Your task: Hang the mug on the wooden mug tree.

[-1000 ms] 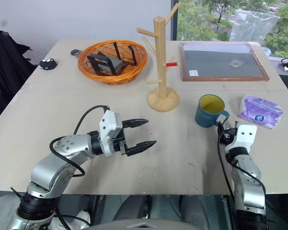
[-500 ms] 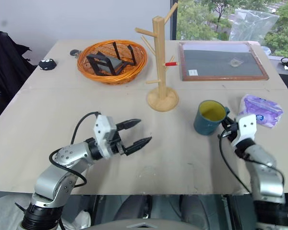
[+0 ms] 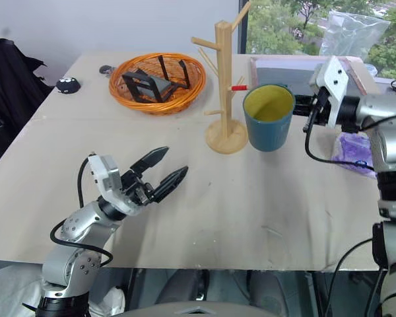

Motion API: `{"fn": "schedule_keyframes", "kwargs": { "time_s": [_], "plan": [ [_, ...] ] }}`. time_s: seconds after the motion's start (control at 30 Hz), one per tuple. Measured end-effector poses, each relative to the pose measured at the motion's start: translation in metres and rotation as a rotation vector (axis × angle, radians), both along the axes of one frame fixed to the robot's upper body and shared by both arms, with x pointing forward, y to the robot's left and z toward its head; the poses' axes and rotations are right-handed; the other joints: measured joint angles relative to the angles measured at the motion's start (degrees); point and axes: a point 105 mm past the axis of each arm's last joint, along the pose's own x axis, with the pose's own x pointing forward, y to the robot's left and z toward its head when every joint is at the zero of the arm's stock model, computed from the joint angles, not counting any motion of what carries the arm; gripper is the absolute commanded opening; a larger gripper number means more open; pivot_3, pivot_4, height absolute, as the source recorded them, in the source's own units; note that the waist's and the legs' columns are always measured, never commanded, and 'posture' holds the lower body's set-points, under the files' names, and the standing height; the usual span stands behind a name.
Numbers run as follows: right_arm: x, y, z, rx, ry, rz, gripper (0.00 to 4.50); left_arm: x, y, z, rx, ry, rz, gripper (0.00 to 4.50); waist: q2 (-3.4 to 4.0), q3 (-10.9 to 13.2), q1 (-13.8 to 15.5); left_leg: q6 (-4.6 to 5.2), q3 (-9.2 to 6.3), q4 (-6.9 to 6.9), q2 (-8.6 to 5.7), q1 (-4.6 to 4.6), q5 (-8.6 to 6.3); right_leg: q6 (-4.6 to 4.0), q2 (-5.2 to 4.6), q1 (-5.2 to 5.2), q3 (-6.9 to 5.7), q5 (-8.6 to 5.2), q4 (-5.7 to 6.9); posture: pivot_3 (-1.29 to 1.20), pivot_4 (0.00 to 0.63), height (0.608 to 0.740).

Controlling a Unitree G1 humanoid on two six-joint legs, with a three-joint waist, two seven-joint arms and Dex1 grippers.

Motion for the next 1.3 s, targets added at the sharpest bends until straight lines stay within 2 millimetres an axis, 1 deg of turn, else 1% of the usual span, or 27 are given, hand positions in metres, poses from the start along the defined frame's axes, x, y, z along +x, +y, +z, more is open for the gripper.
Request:
{"fn": "schedule_keyframes", "kwargs": {
  "time_s": [0.07, 0.13, 0.17, 0.2, 0.4, 0.5, 0.6, 0.7, 0.73, 0.77, 0.83, 0.87, 0.93, 1.07, 1.13, 1.3],
  "plan": [
    [0.008, 0.007, 0.003, -0.052, 0.007, 0.033, 0.02, -0.001, 0.001, -0.002, 0.009, -0.004, 0.007, 4.17, 0.04, 0.02, -0.19, 0.00, 0.04, -0.01, 0.01, 0.03, 0.00, 0.00, 0.01, -0.01, 0.03, 0.00, 0.01, 0.00, 0.150, 0.740],
    [0.016, 0.015, 0.008, -0.123, -0.025, 0.065, 0.02, -0.004, -0.003, -0.007, 0.025, 0.004, -0.003, 4.17, 0.04, 0.03, -0.26, -0.01, 0.05, -0.02, 0.01, 0.03, 0.00, 0.00, 0.01, -0.01, 0.03, 0.00, 0.01, 0.00, 0.150, 0.740],
    [0.016, 0.016, 0.008, -0.131, -0.029, 0.068, 0.02, -0.004, -0.004, -0.007, 0.026, 0.005, -0.006, 4.17, 0.04, 0.03, -0.25, -0.01, 0.03, -0.03, 0.02, 0.02, 0.00, -0.01, 0.02, -0.02, 0.02, 0.00, 0.01, 0.00, 0.150, 0.740],
    [0.018, 0.022, 0.007, -0.150, -0.029, 0.086, 0.02, -0.005, -0.005, -0.008, 0.030, 0.005, -0.008, 4.17, 0.04, 0.03, -0.21, -0.01, 0.01, -0.03, 0.03, 0.02, 0.00, -0.01, 0.02, -0.03, 0.01, 0.00, 0.02, 0.00, 0.150, 0.740],
    [0.028, 0.038, 0.003, -0.195, -0.030, 0.109, 0.02, -0.006, -0.008, -0.007, 0.031, -0.002, -0.001, 4.17, 0.06, 0.06, -0.01, -0.02, 0.02, -0.01, 0.00, -0.03, 0.01, -0.01, -0.04, -0.09, 0.03, 0.01, 0.02, 0.00, 0.150, 0.740],
    [0.031, 0.047, 0.011, -0.198, -0.043, 0.117, 0.02, -0.007, -0.013, -0.008, 0.029, -0.001, -0.019, 4.17, 0.07, 0.06, -0.10, -0.03, 0.00, -0.06, 0.01, -0.04, 0.01, -0.01, -0.03, -0.14, 0.02, 0.01, 0.04, 0.00, 0.150, 0.740],
    [0.033, 0.051, 0.016, -0.195, -0.049, 0.115, 0.02, -0.006, -0.013, -0.007, 0.032, -0.004, -0.021, 4.17, 0.07, 0.06, -0.08, -0.03, 0.02, -0.07, 0.01, -0.09, 0.01, -0.02, -0.03, -0.23, 0.04, 0.01, 0.05, 0.00, 0.150, 0.740],
    [0.035, 0.053, 0.017, -0.193, -0.046, 0.118, 0.02, -0.006, -0.014, -0.006, 0.032, -0.010, -0.025, 4.17, 0.07, 0.06, -0.07, -0.04, 0.04, -0.06, 0.00, -0.17, 0.01, -0.02, -0.04, -0.32, 0.04, 0.01, 0.06, 0.00, 0.150, 0.740],
    [0.035, 0.053, 0.015, -0.194, -0.043, 0.117, 0.57, -0.006, -0.015, -0.005, 0.032, -0.012, -0.025, 4.17, 0.07, 0.06, -0.06, -0.04, 0.03, -0.05, 0.00, -0.21, 0.01, -0.02, -0.04, -0.36, 0.04, 0.01, 0.06, 0.00, 0.150, 0.740],
    [0.036, 0.053, 0.015, -0.196, -0.044, 0.117, 0.86, -0.006, -0.015, -0.005, 0.032, -0.012, -0.026, 4.17, 0.07, 0.06, -0.06, -0.04, 0.04, -0.06, 0.00, -0.25, 0.01, -0.02, -0.04, -0.40, 0.05, 0.01, 0.07, 0.00, 0.150, 0.740],
    [0.036, 0.053, 0.015, -0.198, -0.048, 0.118, 1.75, -0.006, -0.015, -0.004, 0.032, -0.014, -0.027, 4.17, 0.07, 0.06, -0.11, -0.04, 0.04, -0.06, 0.00, -0.38, 0.01, -0.02, -0.04, -0.55, 0.05, 0.01, 0.09, 0.00, 0.150, 0.740],
    [0.036, 0.053, 0.015, -0.194, -0.052, 0.114, 2.34, -0.005, -0.015, -0.004, 0.032, -0.016, -0.027, 4.17, 0.07, 0.06, -0.13, -0.05, 0.05, -0.04, 0.00, -0.50, 0.02, -0.02, -0.03, -0.69, 0.05, 0.02, 0.12, 0.00, 0.150, 0.740],
    [0.038, 0.053, 0.019, -0.182, -0.069, 0.100, 3.24, -0.006, -0.015, -0.004, 0.032, -0.015, -0.028, 4.17, 0.07, 0.05, -0.16, -0.07, 0.04, -0.02, 0.00, -0.69, 0.03, -0.02, -0.03, -0.90, 0.05, 0.02, 0.14, 0.00, 0.150, 0.740],
    [0.040, 0.050, 0.023, -0.155, -0.090, 0.074, 3.24, -0.006, -0.015, -0.004, 0.031, -0.015, -0.028, 4.17, 0.07, 0.06, -0.10, -0.07, 0.05, -0.03, -0.01, -0.75, 0.03, -0.02, -0.04, -0.92, 0.04, 0.02, 0.12, 0.00, 0.150, 0.740],
    [0.040, 0.043, 0.027, -0.143, -0.095, 0.056, 3.24, -0.006, -0.015, -0.004, 0.034, -0.015, -0.029, 4.17, 0.07, 0.06, 0.01, -0.07, 0.04, -0.02, -0.03, -0.77, 0.03, -0.02, -0.05, -0.91, 0.04, 0.02, 0.12, 0.00, 0.150, 0.740],
    [0.034, 0.013, 0.044, -0.041, -0.087, -0.011, 3.24, -0.006, -0.014, -0.005, 0.045, -0.009, -0.032, 4.17, 0.06, 0.05, 0.12, -0.06, 0.02, 0.00, -0.03, -0.79, 0.03, -0.02, -0.06, -0.90, 0.02, 0.02, 0.11, 0.00, 0.150, 0.740]
  ]
}}
